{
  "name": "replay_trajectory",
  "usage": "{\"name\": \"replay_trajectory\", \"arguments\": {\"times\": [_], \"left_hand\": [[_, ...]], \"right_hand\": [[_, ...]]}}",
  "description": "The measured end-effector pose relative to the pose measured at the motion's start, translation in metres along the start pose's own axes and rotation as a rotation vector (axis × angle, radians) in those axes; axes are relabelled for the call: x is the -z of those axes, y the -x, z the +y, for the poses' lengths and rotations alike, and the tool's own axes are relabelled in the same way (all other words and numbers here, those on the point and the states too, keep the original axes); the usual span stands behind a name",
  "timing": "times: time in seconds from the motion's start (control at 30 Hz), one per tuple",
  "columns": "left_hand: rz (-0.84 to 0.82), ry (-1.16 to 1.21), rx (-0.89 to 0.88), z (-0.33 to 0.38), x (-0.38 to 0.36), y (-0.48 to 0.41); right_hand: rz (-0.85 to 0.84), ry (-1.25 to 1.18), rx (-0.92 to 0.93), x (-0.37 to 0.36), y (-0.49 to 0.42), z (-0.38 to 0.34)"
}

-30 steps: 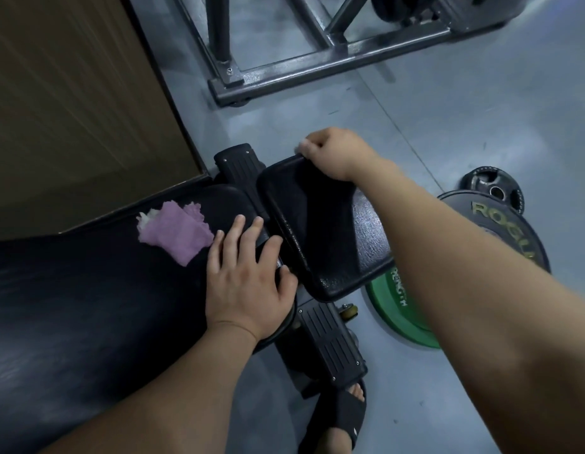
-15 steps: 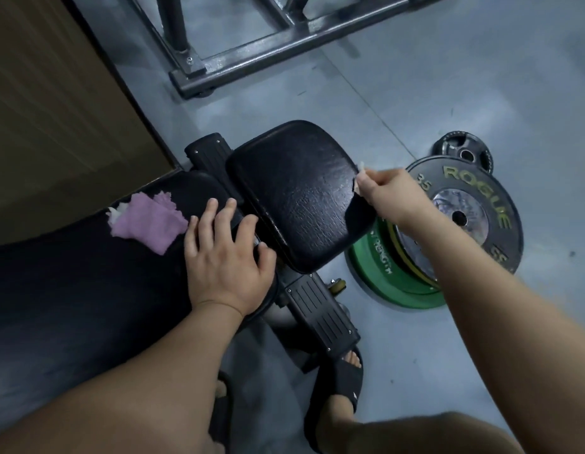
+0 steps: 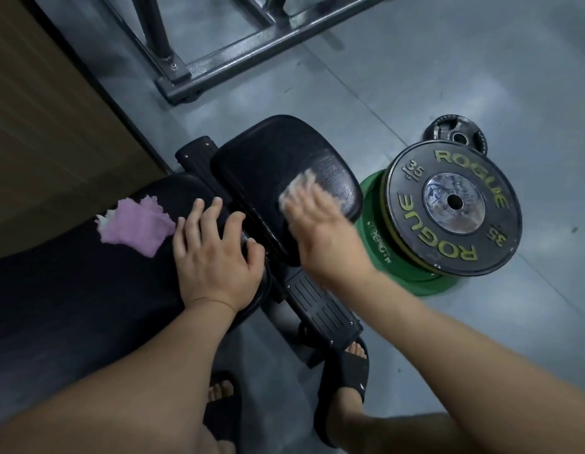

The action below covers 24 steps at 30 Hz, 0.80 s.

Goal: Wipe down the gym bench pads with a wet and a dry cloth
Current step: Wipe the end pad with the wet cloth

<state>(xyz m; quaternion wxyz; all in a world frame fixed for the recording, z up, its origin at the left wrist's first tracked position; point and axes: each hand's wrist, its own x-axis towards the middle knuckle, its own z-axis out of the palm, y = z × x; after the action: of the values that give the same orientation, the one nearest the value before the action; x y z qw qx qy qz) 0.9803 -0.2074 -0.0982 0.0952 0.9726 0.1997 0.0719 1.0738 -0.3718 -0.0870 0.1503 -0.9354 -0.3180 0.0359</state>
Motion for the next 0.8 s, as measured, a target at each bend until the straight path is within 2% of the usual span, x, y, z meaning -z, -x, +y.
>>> {"name": "replay_trajectory", "arguments": {"times": [0.1,0.2,0.27,0.37,0.43,0.53,0.6,0.67,0.73,0.8], "left_hand": [[0.008,-0.001,-0.003,0.0,0.0,0.0],[0.007,0.003,0.003,0.0,0.0,0.0],[0.008,0.006,0.002,0.0,-0.001,-0.001],[0.009,-0.012,0.0,0.0,-0.001,-0.001],[0.009,-0.01,0.003,0.0,-0.001,0.0],[0.025,0.008,-0.002,0.0,-0.001,-0.001],[0.033,0.008,-0.006,-0.001,-0.002,0.0],[0.038,0.001,-0.007,-0.001,-0.004,0.0],[0.041,-0.008,-0.008,-0.001,-0.004,0.0],[0.044,-0.005,-0.01,-0.001,-0.005,-0.001]], "right_hand": [[0.017,-0.034,0.128,0.009,-0.002,0.012],[0.014,0.008,-0.033,0.02,-0.057,0.03],[0.053,-0.011,-0.11,0.015,-0.065,0.013],[0.05,-0.041,0.072,-0.001,-0.031,-0.009],[0.015,-0.064,0.113,0.007,-0.037,0.001],[0.011,0.023,-0.071,0.012,-0.098,0.028],[0.015,0.024,-0.187,0.009,-0.122,0.021],[0.006,0.042,-0.076,0.0,-0.115,-0.006],[-0.036,-0.038,0.062,-0.006,-0.095,-0.023],[-0.054,-0.026,0.079,-0.002,-0.11,-0.016]]}}
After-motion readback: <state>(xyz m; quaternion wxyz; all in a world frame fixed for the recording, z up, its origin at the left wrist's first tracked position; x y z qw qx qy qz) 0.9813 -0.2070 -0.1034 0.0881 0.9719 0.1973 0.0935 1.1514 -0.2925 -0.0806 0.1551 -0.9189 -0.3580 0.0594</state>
